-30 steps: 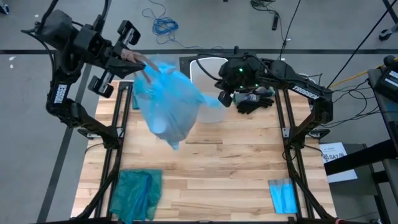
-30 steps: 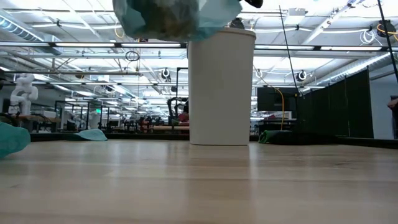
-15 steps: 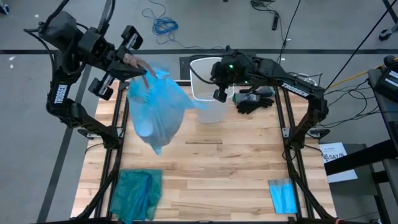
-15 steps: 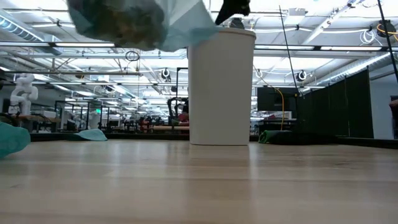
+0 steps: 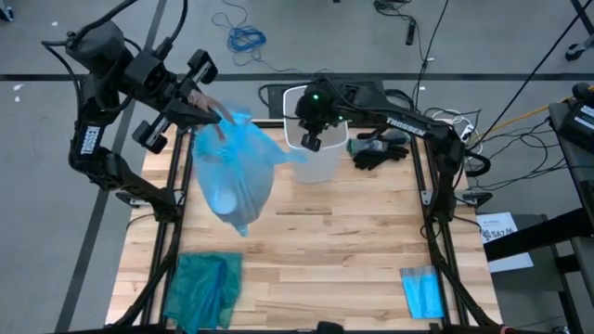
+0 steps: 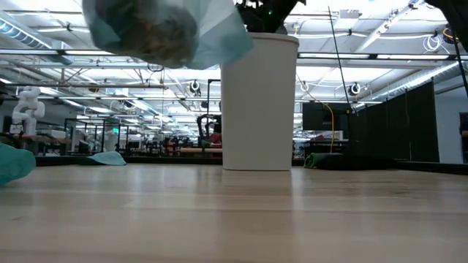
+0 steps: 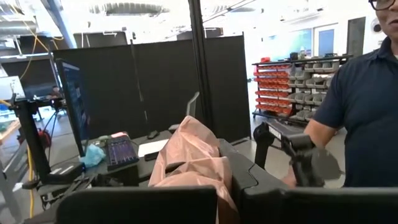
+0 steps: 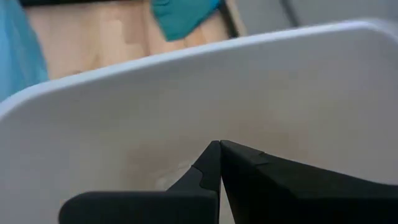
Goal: Place trash/remove bag and relplace
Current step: Remove the light blue trash bag from the white trash bin
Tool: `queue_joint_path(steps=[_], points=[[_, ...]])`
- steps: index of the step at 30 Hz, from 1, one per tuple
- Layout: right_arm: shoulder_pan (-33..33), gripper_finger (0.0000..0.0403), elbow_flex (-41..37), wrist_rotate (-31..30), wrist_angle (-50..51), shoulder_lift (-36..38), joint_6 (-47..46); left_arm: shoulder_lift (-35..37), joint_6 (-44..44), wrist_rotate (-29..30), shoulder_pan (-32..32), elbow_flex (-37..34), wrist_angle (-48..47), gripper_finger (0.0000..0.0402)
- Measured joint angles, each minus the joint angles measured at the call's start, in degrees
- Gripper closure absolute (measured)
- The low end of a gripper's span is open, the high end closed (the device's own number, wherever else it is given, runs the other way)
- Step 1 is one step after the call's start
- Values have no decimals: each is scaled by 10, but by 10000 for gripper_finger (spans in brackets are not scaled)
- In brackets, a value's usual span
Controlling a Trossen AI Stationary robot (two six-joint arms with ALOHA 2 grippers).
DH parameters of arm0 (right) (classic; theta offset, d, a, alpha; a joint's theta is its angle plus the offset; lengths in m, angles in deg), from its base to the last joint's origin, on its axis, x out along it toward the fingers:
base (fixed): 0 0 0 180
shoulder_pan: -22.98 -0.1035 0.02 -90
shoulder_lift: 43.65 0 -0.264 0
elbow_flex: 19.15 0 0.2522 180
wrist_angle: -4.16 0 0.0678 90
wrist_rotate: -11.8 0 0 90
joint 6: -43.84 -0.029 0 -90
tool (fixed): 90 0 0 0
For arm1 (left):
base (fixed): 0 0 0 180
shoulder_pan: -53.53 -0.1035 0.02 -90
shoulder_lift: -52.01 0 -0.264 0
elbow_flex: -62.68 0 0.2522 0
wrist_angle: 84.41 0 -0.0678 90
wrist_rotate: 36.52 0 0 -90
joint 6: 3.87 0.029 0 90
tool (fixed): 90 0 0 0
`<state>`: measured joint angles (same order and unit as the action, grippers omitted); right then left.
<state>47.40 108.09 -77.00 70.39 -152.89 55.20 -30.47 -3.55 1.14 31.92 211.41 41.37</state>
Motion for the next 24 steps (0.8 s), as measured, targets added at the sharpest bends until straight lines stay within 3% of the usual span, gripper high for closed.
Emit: queue_joint_path(steps=[5, 14, 18, 24], points=[[16, 403, 1, 70, 0, -32, -41, 0, 0, 0, 0, 0, -12, 402], [42, 403, -10, 125, -38, -42, -82, 0, 5, -6, 0, 0, -26, 402], [43, 403, -1, 135, -40, -13, -84, 0, 7, -11, 0, 0, -26, 402], [46, 403, -8, 116, 18, -40, -71, 0, 16, -12, 0, 0, -26, 402]])
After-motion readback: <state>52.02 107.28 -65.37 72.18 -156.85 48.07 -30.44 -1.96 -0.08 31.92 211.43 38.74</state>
